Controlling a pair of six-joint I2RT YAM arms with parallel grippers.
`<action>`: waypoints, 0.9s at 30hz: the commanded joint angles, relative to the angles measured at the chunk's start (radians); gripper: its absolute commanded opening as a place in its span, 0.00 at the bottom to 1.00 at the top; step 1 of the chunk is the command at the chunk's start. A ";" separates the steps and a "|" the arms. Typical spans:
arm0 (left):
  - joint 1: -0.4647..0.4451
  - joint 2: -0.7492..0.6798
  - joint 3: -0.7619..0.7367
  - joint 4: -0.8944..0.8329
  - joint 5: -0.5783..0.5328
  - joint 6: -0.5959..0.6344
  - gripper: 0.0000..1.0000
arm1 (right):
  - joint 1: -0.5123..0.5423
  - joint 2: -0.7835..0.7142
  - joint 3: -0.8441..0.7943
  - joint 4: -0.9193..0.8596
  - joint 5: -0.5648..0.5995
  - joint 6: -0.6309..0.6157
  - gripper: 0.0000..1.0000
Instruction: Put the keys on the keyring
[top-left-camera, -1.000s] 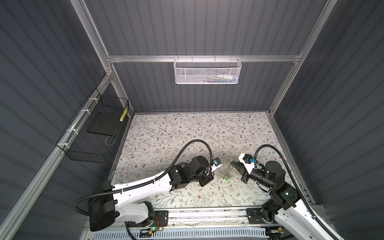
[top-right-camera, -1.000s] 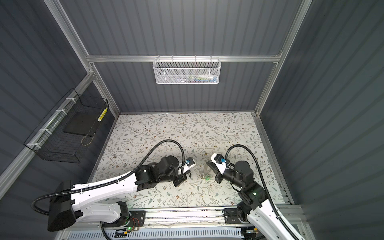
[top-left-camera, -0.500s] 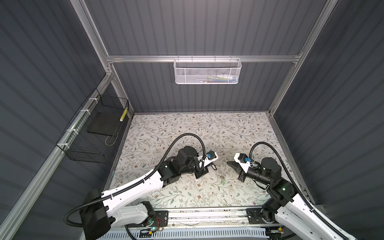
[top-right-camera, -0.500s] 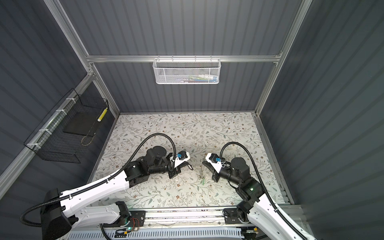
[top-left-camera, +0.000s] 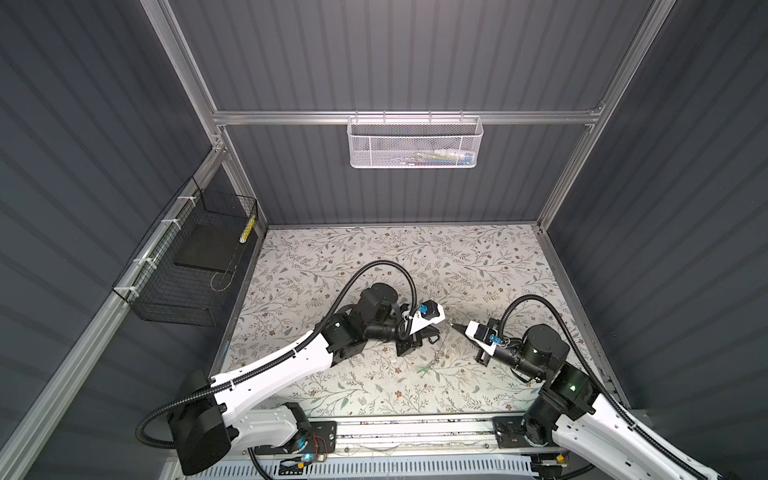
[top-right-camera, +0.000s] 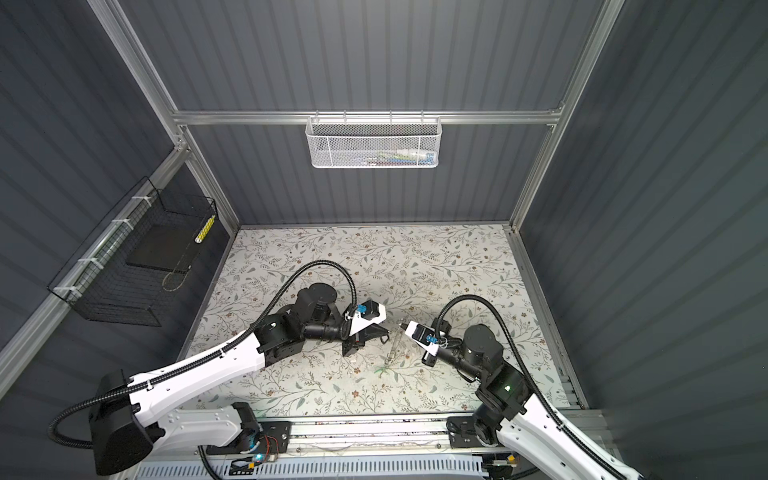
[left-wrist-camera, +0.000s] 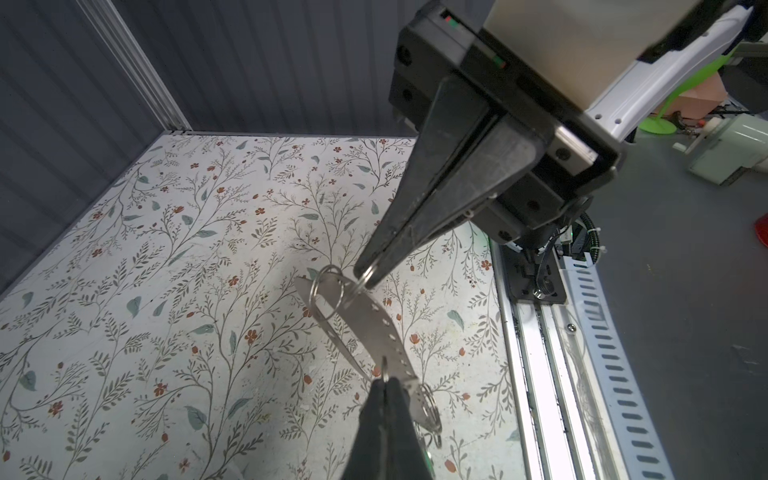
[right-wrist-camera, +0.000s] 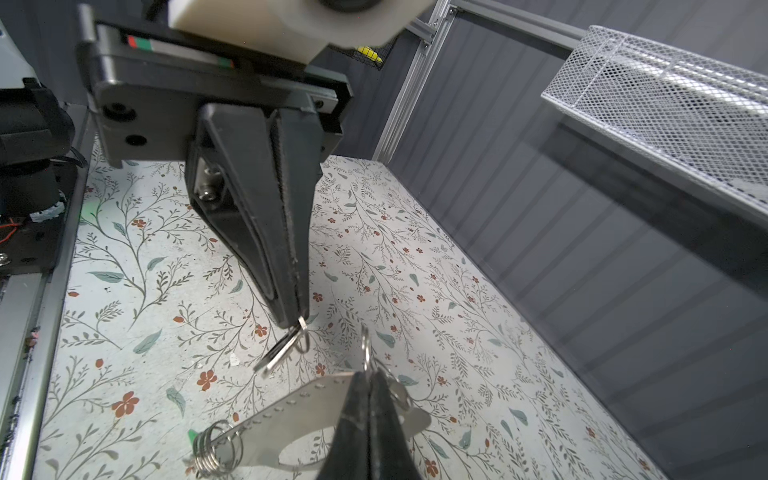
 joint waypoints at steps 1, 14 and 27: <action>0.008 0.007 0.041 0.010 0.051 -0.016 0.00 | 0.016 -0.007 -0.010 0.014 0.044 -0.057 0.00; 0.008 0.063 0.093 0.014 0.061 -0.057 0.00 | 0.022 0.006 -0.028 0.023 0.034 -0.062 0.00; 0.007 0.080 0.108 0.024 0.058 -0.072 0.00 | 0.022 0.019 -0.029 0.019 0.023 -0.053 0.00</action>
